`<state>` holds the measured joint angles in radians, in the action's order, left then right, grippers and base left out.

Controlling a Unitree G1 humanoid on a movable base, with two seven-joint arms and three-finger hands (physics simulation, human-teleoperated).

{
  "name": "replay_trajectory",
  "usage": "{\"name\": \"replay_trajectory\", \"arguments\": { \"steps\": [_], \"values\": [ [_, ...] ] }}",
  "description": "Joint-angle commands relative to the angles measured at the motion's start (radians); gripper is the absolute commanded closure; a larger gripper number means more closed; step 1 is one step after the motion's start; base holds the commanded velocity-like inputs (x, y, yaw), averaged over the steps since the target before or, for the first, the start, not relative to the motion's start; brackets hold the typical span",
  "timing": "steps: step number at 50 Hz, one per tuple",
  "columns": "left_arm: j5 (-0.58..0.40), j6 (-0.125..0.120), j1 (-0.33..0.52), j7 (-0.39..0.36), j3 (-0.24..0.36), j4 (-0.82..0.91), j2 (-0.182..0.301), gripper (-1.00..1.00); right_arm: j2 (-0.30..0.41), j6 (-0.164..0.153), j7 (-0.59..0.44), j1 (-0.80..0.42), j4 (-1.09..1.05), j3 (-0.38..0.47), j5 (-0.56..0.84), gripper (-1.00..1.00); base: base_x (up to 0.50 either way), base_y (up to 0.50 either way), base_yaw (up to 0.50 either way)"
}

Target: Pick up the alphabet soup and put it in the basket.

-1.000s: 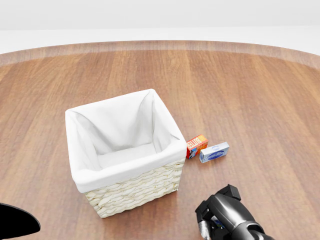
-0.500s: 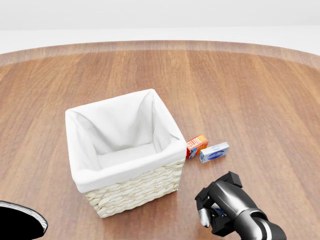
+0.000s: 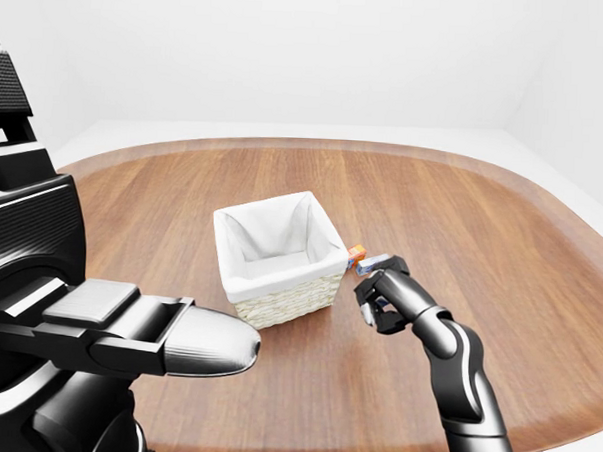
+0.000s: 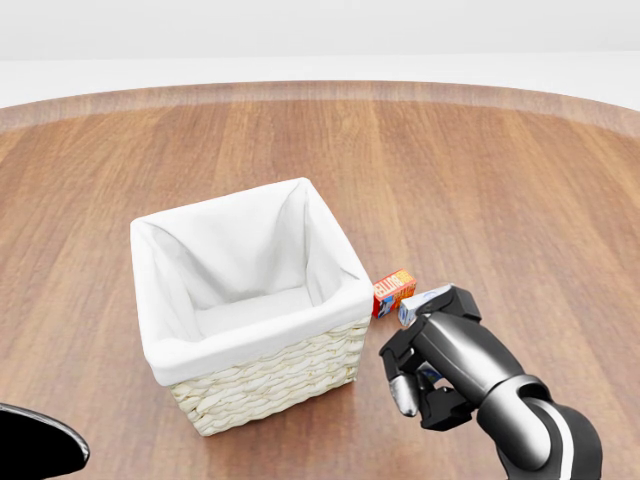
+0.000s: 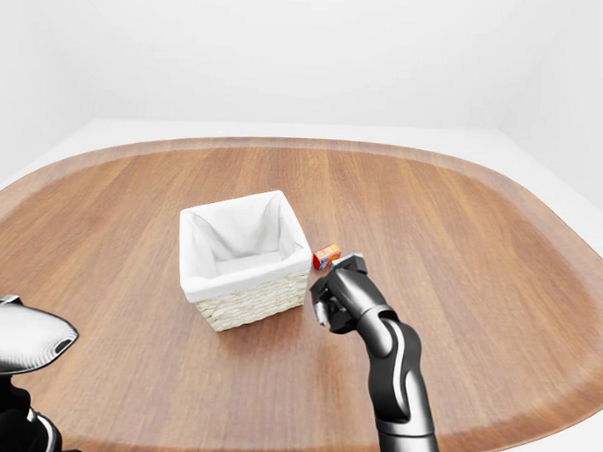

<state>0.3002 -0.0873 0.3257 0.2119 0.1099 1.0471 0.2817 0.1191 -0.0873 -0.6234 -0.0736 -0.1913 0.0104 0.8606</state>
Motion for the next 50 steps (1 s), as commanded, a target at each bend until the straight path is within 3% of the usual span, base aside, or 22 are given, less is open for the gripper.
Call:
{"name": "replay_trajectory", "arguments": {
  "steps": [1,18,24,26,28,33,50],
  "values": [
    [-0.021,0.000,-0.008,-0.015,-0.006,0.000,-0.008,-1.00,-0.002,0.000,-0.040,-0.016,-0.097,0.003,0.005,0.95,0.00,0.00,0.00],
    [0.004,0.000,-0.008,0.007,-0.005,0.000,0.007,-1.00,0.004,0.000,-0.075,-0.059,-0.186,0.025,-0.010,0.95,0.00,0.00,0.00],
    [0.021,0.000,-0.008,0.018,-0.002,0.000,0.014,-1.00,0.006,0.000,-0.074,-0.130,-0.197,0.032,-0.015,0.95,0.00,0.00,0.00],
    [-0.003,0.000,0.006,0.033,-0.004,0.000,0.044,-1.00,0.007,0.000,-0.067,-0.163,-0.195,0.037,-0.017,0.95,0.00,0.00,0.00],
    [0.024,0.000,0.015,0.034,0.026,0.000,0.027,-1.00,0.015,0.000,-0.066,-0.183,-0.198,0.034,-0.010,0.95,0.00,0.00,0.00],
    [0.028,0.000,0.000,0.034,0.000,0.000,0.025,-1.00,0.020,0.000,-0.075,-0.233,-0.223,0.030,0.006,0.95,0.00,0.00,0.00],
    [0.012,0.000,-0.008,0.012,0.004,0.000,0.013,-1.00,0.059,0.000,-0.075,-0.410,-0.281,0.044,0.016,0.95,0.00,0.00,0.00]
  ]
}}
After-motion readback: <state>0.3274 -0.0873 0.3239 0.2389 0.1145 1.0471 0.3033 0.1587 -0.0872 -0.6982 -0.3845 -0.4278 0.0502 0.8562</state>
